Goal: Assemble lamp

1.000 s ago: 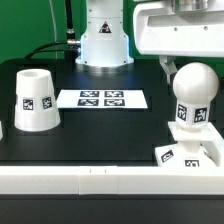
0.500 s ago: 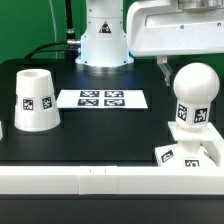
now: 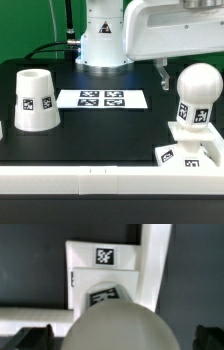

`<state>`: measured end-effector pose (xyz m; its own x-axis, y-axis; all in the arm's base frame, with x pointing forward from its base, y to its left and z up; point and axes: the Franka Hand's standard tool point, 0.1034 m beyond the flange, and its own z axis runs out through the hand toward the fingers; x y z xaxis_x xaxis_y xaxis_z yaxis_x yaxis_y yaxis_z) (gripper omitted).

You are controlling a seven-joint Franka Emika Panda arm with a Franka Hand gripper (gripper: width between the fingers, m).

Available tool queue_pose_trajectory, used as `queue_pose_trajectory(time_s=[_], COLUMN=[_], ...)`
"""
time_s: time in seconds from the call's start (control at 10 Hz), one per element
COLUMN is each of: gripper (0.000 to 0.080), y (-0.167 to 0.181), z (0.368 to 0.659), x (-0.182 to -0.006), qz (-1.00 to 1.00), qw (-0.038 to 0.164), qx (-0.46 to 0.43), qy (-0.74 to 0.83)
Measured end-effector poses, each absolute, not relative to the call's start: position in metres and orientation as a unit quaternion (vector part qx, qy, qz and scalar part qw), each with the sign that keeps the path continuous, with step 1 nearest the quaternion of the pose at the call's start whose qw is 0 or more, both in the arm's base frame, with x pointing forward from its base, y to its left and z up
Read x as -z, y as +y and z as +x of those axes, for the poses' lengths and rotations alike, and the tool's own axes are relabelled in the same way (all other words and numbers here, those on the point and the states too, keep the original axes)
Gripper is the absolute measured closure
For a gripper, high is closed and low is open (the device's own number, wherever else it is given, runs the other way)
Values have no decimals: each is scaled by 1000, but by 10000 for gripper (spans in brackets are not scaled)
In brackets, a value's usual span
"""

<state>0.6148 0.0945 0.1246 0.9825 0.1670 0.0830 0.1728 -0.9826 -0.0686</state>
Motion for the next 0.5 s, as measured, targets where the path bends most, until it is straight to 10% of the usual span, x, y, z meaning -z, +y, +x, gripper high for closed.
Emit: queue_pose_trajectory(time_s=[0.5], gripper=[100], y=[92], z=[617], x=[-125], qz=[-957], qw=[13], qx=[44], qy=[-288])
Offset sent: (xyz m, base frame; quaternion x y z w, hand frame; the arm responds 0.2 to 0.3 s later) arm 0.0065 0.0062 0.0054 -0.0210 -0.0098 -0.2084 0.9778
